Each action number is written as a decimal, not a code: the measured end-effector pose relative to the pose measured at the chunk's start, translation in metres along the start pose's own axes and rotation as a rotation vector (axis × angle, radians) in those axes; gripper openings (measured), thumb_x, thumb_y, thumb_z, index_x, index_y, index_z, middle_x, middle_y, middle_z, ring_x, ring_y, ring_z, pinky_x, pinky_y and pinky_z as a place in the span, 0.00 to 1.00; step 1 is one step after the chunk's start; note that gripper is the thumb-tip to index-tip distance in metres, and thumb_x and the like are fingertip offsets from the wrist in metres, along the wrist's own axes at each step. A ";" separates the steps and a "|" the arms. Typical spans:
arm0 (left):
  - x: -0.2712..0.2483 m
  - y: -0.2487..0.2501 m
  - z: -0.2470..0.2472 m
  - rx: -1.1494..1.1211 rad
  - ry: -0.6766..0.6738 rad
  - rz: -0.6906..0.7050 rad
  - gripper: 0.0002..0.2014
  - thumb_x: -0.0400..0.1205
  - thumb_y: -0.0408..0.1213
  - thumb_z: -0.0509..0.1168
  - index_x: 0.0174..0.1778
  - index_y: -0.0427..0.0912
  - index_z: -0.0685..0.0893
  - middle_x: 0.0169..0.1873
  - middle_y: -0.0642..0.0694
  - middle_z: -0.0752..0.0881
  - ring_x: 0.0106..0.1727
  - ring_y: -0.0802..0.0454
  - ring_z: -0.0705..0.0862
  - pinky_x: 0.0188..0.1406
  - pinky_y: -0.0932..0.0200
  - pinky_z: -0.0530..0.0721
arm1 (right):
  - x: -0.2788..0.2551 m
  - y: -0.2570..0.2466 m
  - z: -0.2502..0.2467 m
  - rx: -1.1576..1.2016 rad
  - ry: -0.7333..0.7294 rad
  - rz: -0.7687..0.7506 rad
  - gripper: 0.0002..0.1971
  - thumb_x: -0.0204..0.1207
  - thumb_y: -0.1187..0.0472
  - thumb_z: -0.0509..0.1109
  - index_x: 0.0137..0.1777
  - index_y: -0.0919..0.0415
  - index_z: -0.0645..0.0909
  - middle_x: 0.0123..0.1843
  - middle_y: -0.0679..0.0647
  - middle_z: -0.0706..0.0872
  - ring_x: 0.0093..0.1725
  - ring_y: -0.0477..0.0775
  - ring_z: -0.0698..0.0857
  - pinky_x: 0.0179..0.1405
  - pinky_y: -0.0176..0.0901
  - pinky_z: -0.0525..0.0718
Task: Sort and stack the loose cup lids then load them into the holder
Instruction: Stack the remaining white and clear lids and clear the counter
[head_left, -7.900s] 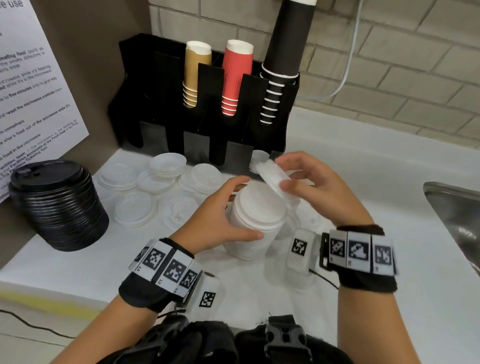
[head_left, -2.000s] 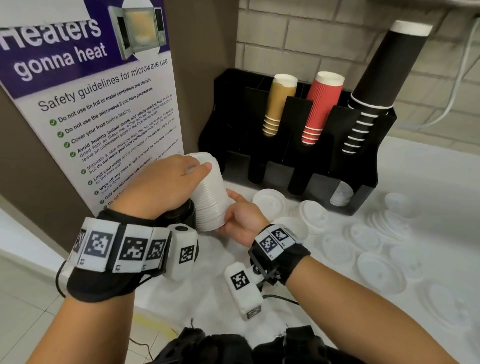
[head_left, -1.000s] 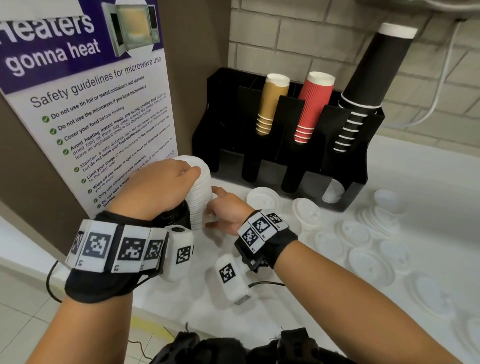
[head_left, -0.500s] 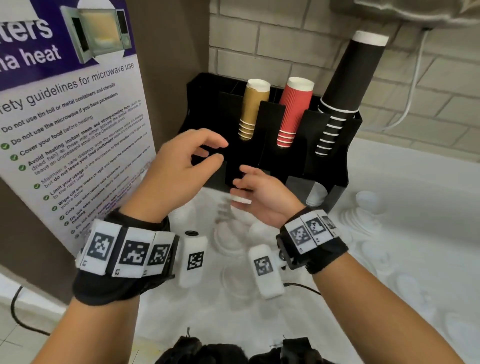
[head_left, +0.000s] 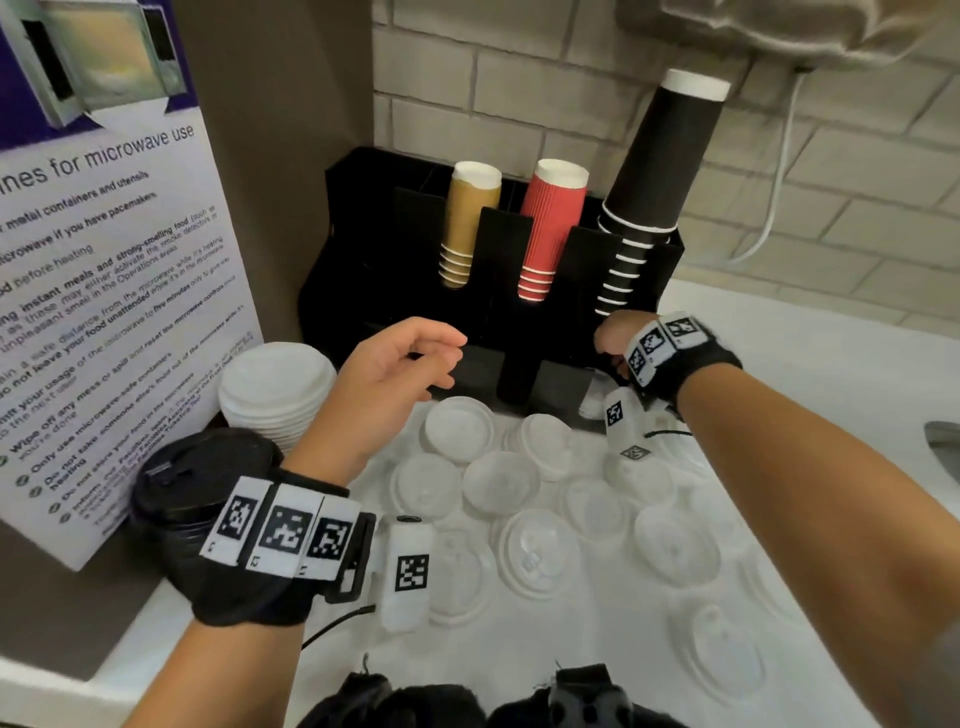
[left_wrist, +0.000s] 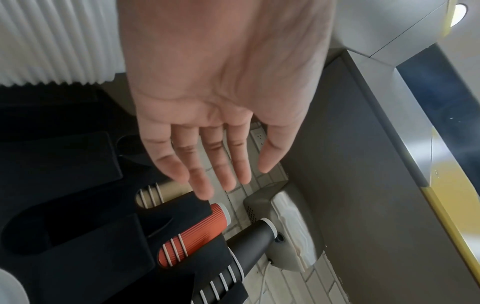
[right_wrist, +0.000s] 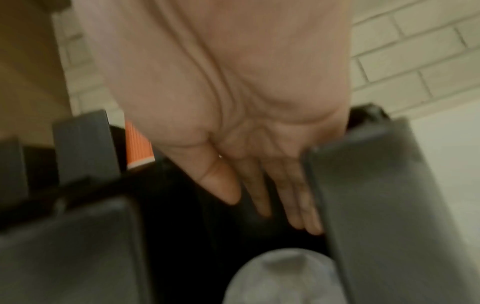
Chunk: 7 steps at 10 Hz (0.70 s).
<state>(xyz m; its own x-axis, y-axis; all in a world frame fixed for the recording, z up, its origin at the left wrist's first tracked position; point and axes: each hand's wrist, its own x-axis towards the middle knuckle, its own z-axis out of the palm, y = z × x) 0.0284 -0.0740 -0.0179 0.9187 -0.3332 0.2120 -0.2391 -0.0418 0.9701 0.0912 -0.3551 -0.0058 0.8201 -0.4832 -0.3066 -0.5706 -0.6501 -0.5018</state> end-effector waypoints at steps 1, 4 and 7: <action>-0.001 -0.004 -0.002 -0.007 0.010 -0.013 0.11 0.84 0.34 0.64 0.50 0.56 0.86 0.48 0.54 0.89 0.47 0.58 0.88 0.45 0.65 0.83 | 0.004 -0.007 0.013 -0.424 -0.055 -0.084 0.20 0.86 0.60 0.57 0.73 0.68 0.74 0.74 0.64 0.76 0.74 0.63 0.73 0.69 0.48 0.69; -0.003 -0.010 -0.002 -0.030 0.025 -0.034 0.09 0.83 0.34 0.64 0.52 0.52 0.87 0.46 0.54 0.88 0.46 0.58 0.88 0.46 0.65 0.82 | 0.011 0.000 0.015 -0.887 -0.197 -0.213 0.24 0.82 0.61 0.65 0.77 0.64 0.69 0.77 0.61 0.72 0.76 0.62 0.71 0.75 0.49 0.69; -0.007 -0.014 -0.005 -0.039 0.037 -0.032 0.08 0.83 0.35 0.66 0.51 0.53 0.87 0.44 0.58 0.89 0.45 0.58 0.88 0.42 0.70 0.82 | 0.007 0.008 0.025 -1.367 -0.060 -0.257 0.31 0.74 0.54 0.75 0.77 0.53 0.72 0.79 0.53 0.70 0.74 0.60 0.73 0.59 0.53 0.80</action>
<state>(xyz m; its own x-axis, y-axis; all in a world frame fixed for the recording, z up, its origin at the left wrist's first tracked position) 0.0267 -0.0661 -0.0329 0.9368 -0.2973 0.1845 -0.1977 -0.0148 0.9802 0.0932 -0.3493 -0.0320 0.8878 -0.2613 -0.3789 0.0340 -0.7838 0.6200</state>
